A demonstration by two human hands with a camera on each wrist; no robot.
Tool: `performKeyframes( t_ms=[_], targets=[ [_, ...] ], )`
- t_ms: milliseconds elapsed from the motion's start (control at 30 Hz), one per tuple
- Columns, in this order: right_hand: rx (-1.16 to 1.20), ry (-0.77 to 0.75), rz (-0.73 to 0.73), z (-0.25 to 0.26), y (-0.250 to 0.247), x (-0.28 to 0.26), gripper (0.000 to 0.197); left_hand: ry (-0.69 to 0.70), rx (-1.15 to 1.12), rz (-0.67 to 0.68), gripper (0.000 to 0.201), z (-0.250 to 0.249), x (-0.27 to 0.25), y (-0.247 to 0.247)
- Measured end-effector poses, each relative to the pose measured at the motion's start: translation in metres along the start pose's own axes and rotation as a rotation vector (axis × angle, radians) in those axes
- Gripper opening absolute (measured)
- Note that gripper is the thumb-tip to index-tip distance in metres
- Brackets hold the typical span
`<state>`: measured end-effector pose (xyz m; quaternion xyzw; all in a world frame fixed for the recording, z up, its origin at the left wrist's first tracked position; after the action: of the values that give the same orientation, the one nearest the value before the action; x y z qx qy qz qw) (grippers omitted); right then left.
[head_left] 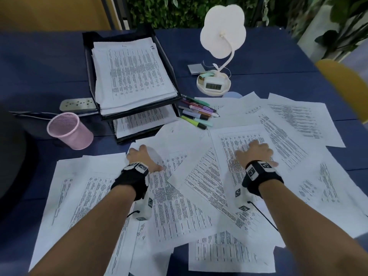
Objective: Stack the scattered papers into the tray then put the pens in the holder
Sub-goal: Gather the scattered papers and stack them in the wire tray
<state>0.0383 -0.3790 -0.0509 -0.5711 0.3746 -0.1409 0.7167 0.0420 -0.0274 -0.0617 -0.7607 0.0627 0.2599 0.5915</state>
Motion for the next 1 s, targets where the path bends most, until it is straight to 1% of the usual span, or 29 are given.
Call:
performKeyframes(
  t_ms=[33, 67, 100, 133, 233, 300, 367, 433, 533, 567, 633, 667, 767, 800, 833, 933, 1000],
  targets=[
    [0.003, 0.055, 0.025, -0.008, -0.002, 0.006, 0.086, -0.010, -0.008, -0.011, 0.104, 0.000, 0.000, -0.001],
    [0.012, 0.093, 0.044, -0.015, -0.003, 0.012, 0.102, -0.007, -0.043, -0.012, 0.101, -0.001, 0.000, -0.001],
    [0.028, 0.114, 0.054, -0.021, -0.003, 0.017, 0.112, 0.000, -0.095, 0.005, 0.097, -0.002, 0.001, -0.001],
    [0.044, 0.127, 0.052, -0.025, -0.003, 0.022, 0.117, 0.015, -0.146, 0.028, 0.094, -0.004, 0.001, -0.002],
    [0.047, 0.145, 0.018, -0.031, -0.004, 0.029, 0.119, 0.060, -0.205, 0.098, 0.082, -0.013, 0.003, -0.003],
    [0.028, 0.163, -0.010, -0.032, -0.005, 0.030, 0.118, 0.089, -0.234, 0.102, 0.076, -0.018, 0.003, -0.002],
    [0.031, 0.182, -0.012, -0.035, -0.005, 0.033, 0.119, 0.135, -0.316, 0.078, 0.068, -0.022, 0.003, 0.001],
    [0.050, 0.203, 0.008, -0.039, -0.003, 0.037, 0.123, 0.190, -0.443, 0.029, 0.053, -0.026, 0.003, 0.002],
    [0.062, 0.193, 0.000, -0.043, -0.001, 0.040, 0.120, 0.223, -0.653, -0.002, 0.035, -0.030, -0.001, 0.004],
    [0.068, 0.187, -0.017, -0.044, -0.002, 0.039, 0.118, 0.231, -0.704, 0.000, 0.035, -0.031, -0.001, 0.005],
    [0.063, 0.181, -0.035, -0.045, -0.003, 0.036, 0.115, 0.232, -0.775, -0.001, 0.044, -0.033, -0.001, 0.005],
    [0.053, 0.175, -0.034, -0.046, -0.003, 0.035, 0.115, 0.233, -0.809, -0.003, 0.044, -0.035, -0.001, 0.006],
    [0.028, 0.144, -0.013, -0.045, -0.002, 0.033, 0.116, 0.250, -0.852, -0.042, 0.031, -0.044, -0.004, 0.005],
    [0.023, 0.135, -0.008, -0.045, -0.002, 0.033, 0.116, 0.248, -0.831, -0.036, 0.031, -0.048, -0.006, 0.005],
    [0.022, 0.131, -0.007, -0.044, -0.002, 0.033, 0.116, 0.242, -0.798, -0.003, 0.037, -0.051, -0.009, 0.006],
    [0.031, 0.136, 0.000, -0.044, -0.002, 0.030, 0.115, 0.265, -0.711, 0.196, 0.062, -0.057, -0.014, 0.015],
    [0.050, 0.141, 0.006, -0.045, -0.003, 0.026, 0.114, 0.323, -0.572, 0.231, 0.071, -0.060, -0.017, 0.019]
  ],
)
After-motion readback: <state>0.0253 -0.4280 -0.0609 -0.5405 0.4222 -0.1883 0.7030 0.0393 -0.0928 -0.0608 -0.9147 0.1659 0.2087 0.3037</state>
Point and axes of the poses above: each hand's wrist, its own x-axis towards the middle knuckle, its own y-axis out of the palm, z = x × y, the point moved 4 cm from there along x, towards the middle knuckle, and after that the axes turned 4 degrees about y, right-handed, at the moved point
